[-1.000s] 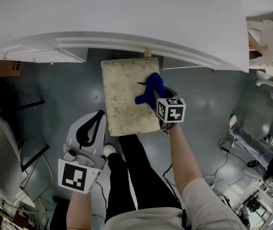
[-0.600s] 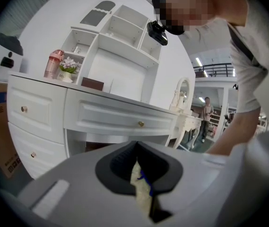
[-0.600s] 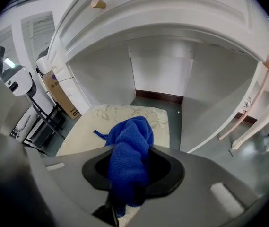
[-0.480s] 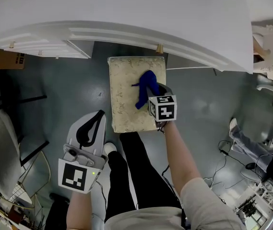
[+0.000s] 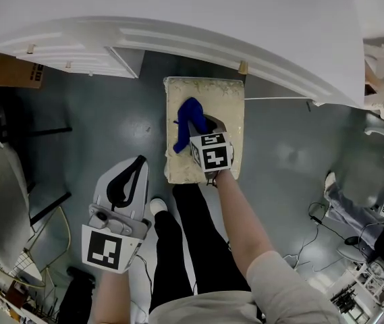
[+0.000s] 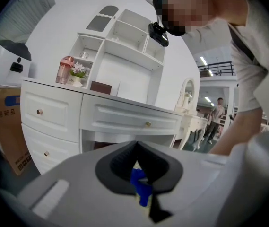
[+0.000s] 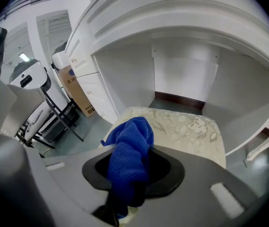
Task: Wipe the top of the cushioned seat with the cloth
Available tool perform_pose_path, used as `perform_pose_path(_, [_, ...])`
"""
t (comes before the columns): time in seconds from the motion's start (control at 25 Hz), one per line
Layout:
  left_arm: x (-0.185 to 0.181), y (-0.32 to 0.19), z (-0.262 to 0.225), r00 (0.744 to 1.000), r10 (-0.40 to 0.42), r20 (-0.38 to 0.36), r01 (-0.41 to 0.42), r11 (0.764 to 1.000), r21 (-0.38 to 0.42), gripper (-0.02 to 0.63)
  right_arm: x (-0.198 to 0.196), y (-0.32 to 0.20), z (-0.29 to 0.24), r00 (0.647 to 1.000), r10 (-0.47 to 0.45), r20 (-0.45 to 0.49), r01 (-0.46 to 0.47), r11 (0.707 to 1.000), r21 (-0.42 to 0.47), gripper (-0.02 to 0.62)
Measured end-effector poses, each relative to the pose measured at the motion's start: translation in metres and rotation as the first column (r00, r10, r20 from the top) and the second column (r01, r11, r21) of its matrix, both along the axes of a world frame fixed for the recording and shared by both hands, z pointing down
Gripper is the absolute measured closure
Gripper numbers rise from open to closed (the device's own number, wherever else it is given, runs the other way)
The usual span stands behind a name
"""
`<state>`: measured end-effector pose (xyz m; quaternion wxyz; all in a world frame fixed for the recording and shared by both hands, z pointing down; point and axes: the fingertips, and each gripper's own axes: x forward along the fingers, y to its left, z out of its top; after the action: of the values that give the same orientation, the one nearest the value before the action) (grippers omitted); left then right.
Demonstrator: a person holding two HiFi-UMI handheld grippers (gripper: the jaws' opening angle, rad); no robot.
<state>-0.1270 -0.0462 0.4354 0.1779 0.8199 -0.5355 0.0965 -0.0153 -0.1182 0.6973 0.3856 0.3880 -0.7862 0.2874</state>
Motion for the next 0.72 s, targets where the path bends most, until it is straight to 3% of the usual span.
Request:
perform_pose_path(0.4, [-0.01,0.011,-0.002,1.0,-0.024,0.006,0.024,0.999,0.022,0.618,-0.04,0.019,-0.002,0.996,-0.087,0.021,0.087,0.996,0.002,0.477])
perform_pose_path(0.72, [-0.009,0.018,-0.004,1.0,-0.015,0.008,0.015,1.0,0.023,0.618,-0.033,0.041,0.0,0.996,-0.076,0.04,0.076,0.997,-0.007,0.477])
